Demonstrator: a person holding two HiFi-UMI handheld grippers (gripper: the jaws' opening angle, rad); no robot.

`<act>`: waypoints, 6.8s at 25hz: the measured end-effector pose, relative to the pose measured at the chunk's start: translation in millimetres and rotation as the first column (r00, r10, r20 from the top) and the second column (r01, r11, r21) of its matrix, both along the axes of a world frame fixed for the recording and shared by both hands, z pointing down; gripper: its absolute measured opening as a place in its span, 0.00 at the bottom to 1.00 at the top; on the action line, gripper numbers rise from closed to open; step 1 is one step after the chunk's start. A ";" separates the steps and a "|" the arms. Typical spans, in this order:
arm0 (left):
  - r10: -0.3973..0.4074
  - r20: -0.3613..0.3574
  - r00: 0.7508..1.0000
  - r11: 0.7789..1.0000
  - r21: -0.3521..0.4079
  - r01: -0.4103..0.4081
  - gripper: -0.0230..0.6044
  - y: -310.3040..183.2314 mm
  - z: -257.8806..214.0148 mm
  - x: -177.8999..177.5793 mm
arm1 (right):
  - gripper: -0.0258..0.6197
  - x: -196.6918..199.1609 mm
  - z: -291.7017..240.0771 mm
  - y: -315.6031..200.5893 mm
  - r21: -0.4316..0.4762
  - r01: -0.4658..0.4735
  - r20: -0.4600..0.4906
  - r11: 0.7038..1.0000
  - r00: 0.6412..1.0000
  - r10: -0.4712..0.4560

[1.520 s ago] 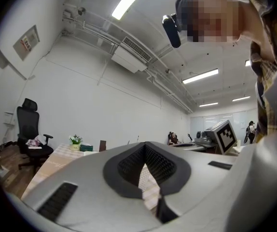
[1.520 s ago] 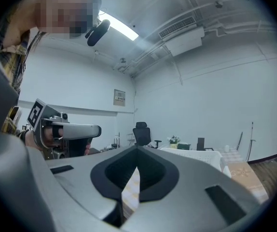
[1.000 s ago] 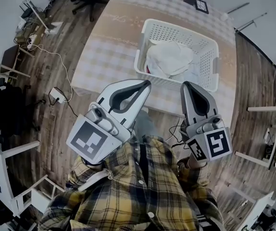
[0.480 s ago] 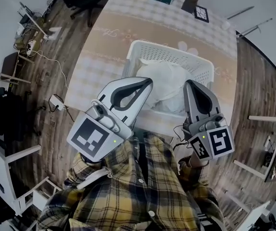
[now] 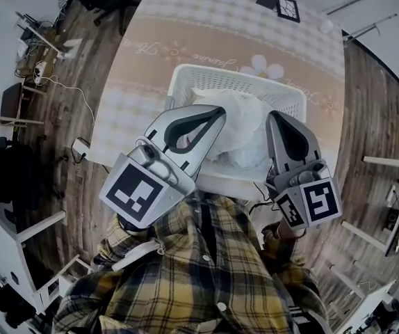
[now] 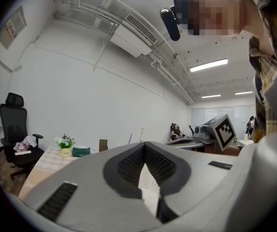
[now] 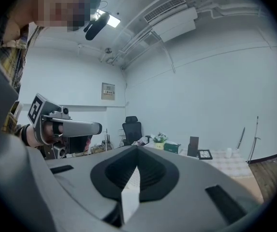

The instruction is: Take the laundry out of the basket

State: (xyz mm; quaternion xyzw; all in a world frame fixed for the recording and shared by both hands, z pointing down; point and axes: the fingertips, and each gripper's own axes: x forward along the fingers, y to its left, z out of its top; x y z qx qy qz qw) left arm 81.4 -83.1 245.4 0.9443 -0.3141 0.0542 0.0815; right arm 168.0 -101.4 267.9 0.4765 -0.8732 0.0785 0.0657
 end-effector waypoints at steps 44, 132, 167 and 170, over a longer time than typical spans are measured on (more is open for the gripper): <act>0.438 0.645 0.626 0.897 -0.268 -0.352 0.44 -23.1 168.4 39.4 | 0.51 -18.6 153.7 -8.1 -0.491 0.420 -0.404 0.763 0.666 -0.627; 0.259 0.470 0.844 0.950 0.032 -0.309 0.21 -35.8 -4.8 -31.9 | 0.13 -106.7 -48.3 -28.2 -0.014 0.198 -0.358 0.980 0.914 -0.189; 0.012 0.424 0.905 0.996 0.077 -0.049 0.21 -51.9 -28.9 -312.7 | 0.13 -381.4 -68.5 -47.1 0.077 0.348 -0.176 0.934 0.927 -0.331; 0.001 0.457 0.889 0.997 0.066 -0.035 0.21 -56.0 -10.4 -330.7 | 0.13 -398.9 -46.7 -51.1 0.029 0.365 -0.154 0.931 0.922 -0.356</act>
